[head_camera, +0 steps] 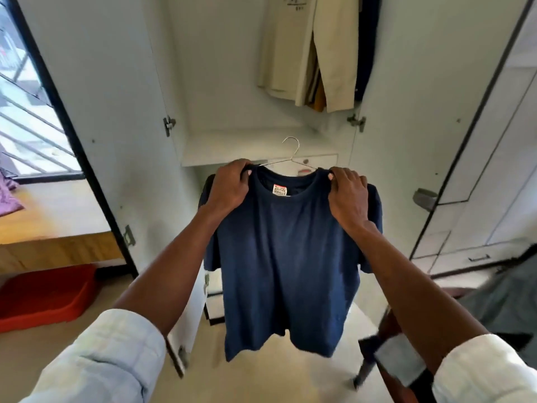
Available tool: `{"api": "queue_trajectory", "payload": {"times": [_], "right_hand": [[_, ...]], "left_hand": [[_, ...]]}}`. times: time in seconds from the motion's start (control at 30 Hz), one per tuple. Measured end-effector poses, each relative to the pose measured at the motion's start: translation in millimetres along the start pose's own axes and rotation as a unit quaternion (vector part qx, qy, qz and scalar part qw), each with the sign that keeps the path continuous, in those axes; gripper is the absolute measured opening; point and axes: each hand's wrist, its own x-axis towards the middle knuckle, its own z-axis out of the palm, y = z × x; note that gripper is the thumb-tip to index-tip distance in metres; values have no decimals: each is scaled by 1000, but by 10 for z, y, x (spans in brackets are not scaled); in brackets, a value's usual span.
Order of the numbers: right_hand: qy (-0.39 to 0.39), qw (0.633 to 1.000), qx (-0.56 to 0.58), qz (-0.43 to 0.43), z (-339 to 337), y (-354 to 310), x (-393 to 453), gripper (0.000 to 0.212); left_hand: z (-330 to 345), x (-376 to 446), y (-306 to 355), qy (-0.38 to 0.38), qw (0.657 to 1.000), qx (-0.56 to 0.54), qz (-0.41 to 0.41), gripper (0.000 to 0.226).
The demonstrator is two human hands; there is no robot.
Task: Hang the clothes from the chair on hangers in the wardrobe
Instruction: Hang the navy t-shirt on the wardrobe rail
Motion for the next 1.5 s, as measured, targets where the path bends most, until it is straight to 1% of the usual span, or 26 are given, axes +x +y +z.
{"api": "queue_trajectory", "payload": {"times": [0.13,0.27,0.4,0.57,0.63,0.73,0.83,0.93,1.1,1.2,1.27,1.37,1.43,1.5], "right_hand": [[58,997,-23,-52,368,-45,927,27],[139,984,-52,-96,630,-233,2108,26],[221,963,-91,-127,707,-477,3330,22],[275,944,-112,-142,660,-676,4678,27],[289,938,-124,-148,642,-707,5120,29],[317,918,-156,-181,605,-686,5760,29],[305,903,-208,-218,569,-640,6247,27],[291,893,-255,-231,610,-571,6724,26],[307,875,-292,-235,695,-484,7420,33],[327,863,-301,-239,697,-458,7780,33],[334,858,-307,-240,676,-461,8002,31],[352,846,-323,-237,647,-514,8252,28],[363,839,-339,-222,652,-573,8400,27],[361,837,-357,-202,658,-642,8542,26]], "left_hand": [[41,933,-330,64,997,15,39,27],[-96,2120,-510,124,988,6,96,27],[-335,3421,-602,147,980,-1,132,27],[-580,4893,-569,176,968,-20,180,25],[-623,5363,-571,193,963,-34,187,23],[-631,6073,-614,215,956,-51,192,21],[-599,6602,-653,230,951,-70,193,20],[-514,7103,-664,253,944,-68,199,20],[-335,7860,-570,268,945,-12,189,22],[-273,8246,-494,289,940,30,176,37],[-203,8448,-424,317,932,26,173,47],[-57,8614,-311,344,921,10,184,50],[43,8735,-276,329,924,-3,196,49],[127,8868,-266,296,931,-4,212,46]]}}
